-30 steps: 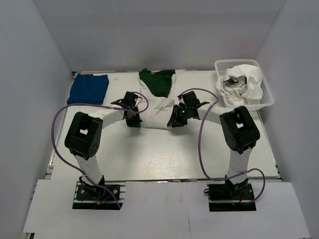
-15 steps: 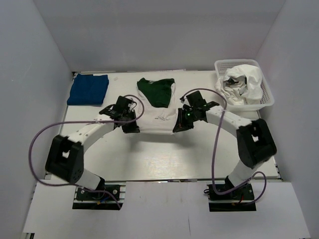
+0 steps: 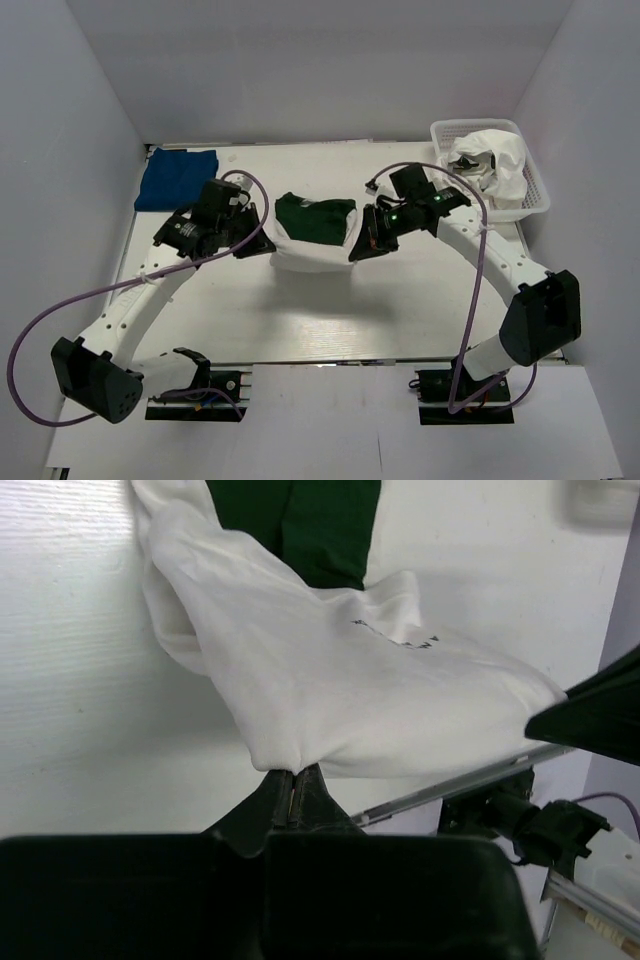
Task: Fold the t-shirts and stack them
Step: Fold the long partially folded tshirt into a neat square
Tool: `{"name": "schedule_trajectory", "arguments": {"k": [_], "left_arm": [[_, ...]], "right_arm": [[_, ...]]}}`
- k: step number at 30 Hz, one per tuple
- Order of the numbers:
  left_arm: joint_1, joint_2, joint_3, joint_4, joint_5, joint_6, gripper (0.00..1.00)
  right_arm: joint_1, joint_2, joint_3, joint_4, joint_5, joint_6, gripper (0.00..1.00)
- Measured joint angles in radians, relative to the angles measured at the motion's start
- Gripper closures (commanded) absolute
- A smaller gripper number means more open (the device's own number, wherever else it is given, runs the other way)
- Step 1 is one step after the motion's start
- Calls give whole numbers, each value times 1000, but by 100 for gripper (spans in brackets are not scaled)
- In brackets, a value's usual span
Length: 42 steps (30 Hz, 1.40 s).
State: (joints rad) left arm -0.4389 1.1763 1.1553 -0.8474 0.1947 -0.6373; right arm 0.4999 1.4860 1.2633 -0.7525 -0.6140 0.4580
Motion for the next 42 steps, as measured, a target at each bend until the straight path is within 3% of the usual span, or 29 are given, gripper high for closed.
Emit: {"name": "schedule_trajectory", "arguments": {"k": [8, 21, 33, 42], "left_arm": [[7, 121, 93, 18, -136, -46, 100], [17, 500, 459, 39, -334, -29, 100], [64, 813, 644, 33, -344, 16, 100], [75, 945, 753, 73, -307, 69, 100]], "right_arm": [[-88, 126, 103, 6, -103, -2, 100], [-186, 368, 372, 70, -156, 5, 100], [-212, 591, 510, 129, -113, 50, 100], [-242, 696, 567, 180, -79, 87, 100]]}}
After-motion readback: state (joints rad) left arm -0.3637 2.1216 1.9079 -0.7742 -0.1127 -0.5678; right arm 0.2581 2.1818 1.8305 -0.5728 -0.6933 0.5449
